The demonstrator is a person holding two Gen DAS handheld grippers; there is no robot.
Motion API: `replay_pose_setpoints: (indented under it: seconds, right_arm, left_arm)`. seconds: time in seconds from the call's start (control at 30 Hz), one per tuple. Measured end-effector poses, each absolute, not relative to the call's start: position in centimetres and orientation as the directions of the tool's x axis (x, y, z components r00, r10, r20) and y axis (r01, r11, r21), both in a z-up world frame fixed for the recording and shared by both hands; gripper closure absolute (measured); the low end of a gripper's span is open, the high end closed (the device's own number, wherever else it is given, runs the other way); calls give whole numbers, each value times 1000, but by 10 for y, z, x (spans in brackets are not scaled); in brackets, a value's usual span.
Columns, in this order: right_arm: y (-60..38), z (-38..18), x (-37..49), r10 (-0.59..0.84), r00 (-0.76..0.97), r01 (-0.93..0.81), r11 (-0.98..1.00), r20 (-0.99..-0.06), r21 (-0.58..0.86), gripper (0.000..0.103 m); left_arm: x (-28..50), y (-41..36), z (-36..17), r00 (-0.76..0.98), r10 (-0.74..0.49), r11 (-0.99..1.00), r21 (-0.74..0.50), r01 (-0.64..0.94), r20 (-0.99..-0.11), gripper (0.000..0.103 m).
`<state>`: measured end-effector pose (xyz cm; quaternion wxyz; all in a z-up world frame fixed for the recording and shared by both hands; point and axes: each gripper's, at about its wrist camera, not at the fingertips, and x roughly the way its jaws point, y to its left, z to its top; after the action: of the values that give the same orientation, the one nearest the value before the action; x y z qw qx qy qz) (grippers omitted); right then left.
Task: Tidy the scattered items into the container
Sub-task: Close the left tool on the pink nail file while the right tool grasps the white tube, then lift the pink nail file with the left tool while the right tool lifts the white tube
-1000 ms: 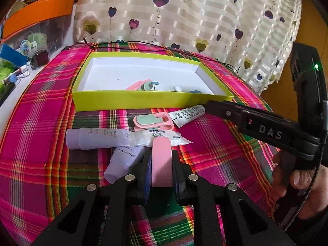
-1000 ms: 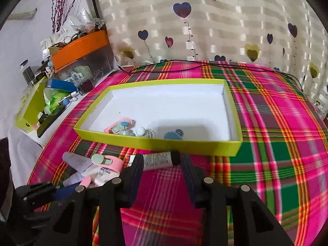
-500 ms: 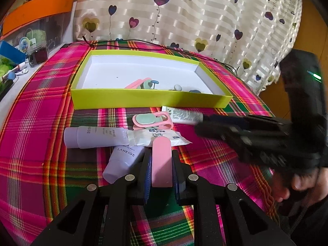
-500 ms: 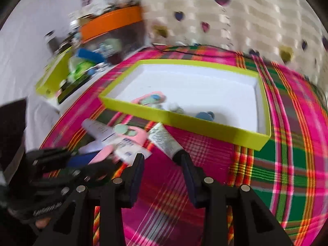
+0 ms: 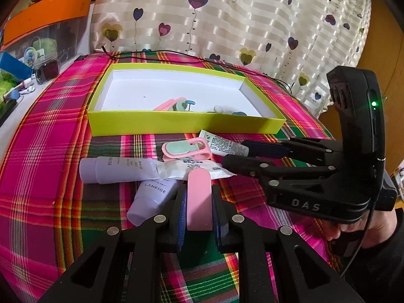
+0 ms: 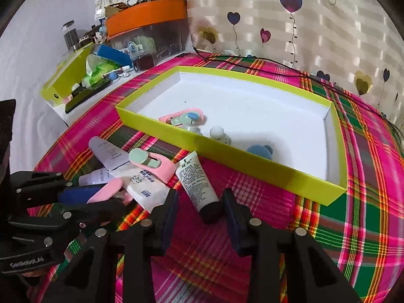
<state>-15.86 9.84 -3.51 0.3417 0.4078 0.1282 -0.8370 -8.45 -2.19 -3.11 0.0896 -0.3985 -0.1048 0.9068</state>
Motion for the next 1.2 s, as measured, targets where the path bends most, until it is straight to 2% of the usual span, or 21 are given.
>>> replay_pose_setpoints:
  seconds: [0.13, 0.23, 0.6, 1.2]
  right_arm:
    - [98, -36, -152, -438, -463, 648, -761, -770, 43, 76]
    - [100, -36, -147, -423, -477, 625, -780, -770, 41, 83]
    - [119, -36, -134, -372, -516, 529, -847, -772, 54, 83]
    - [119, -35, -125, -355, -524, 512, -857, -774, 47, 83]
  left_arm:
    - [-85, -22, -31, -664, 246, -962, -263, -77, -706, 85]
    - [-86, -23, -32, -661, 245, -962, -265, -72, -709, 85]
    - [-89, -20, -35, -646, 221, -969, -240, -61, -730, 85]
    - [-89, -9, -34, -644, 151, -987, -146, -61, -750, 85]
